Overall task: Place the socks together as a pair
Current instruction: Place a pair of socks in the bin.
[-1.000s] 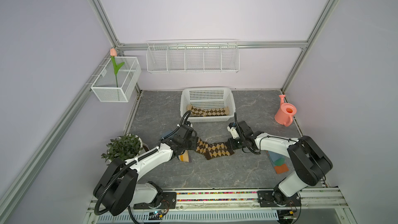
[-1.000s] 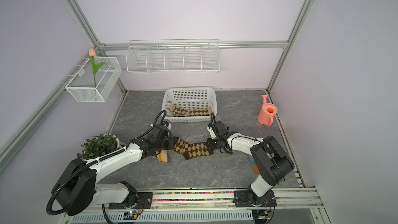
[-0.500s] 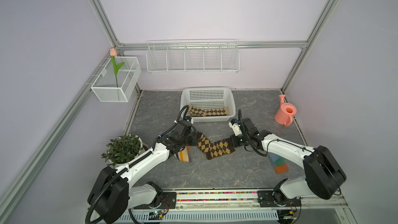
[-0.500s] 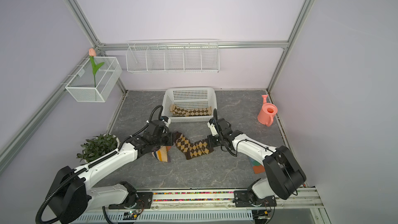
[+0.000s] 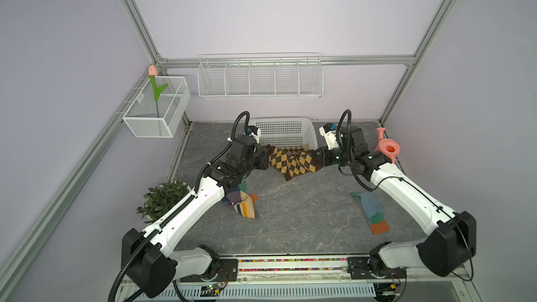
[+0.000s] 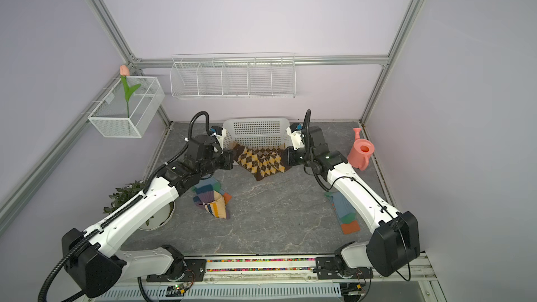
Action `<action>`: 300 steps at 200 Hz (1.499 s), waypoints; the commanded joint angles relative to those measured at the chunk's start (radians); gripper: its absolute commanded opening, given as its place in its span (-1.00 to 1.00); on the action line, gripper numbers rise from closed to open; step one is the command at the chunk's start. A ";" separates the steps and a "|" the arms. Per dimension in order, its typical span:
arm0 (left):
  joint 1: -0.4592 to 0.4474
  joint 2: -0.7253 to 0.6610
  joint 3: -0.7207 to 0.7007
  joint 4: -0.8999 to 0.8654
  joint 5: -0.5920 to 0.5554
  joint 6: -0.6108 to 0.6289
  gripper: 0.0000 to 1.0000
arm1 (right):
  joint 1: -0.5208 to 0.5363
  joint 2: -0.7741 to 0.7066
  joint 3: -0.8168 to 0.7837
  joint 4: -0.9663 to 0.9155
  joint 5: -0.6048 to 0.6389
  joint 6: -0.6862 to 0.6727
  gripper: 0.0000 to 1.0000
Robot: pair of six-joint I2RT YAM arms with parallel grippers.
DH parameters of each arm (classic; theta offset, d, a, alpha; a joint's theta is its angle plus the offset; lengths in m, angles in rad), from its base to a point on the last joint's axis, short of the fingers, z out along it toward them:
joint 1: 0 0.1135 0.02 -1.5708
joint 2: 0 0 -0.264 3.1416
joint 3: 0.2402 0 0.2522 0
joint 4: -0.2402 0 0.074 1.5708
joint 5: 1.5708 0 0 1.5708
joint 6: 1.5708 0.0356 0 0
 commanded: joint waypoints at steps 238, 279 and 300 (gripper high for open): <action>0.300 1.013 0.965 -0.371 0.023 0.229 -0.85 | -0.133 1.006 1.018 -0.329 -0.053 -0.160 -0.71; 0.287 0.937 1.039 -0.441 0.037 0.227 0.33 | -0.127 0.982 1.083 -0.378 -0.014 -0.169 -0.20; 0.263 0.848 1.037 -0.431 0.080 0.216 0.45 | -0.114 0.926 1.102 -0.420 0.028 -0.189 -0.13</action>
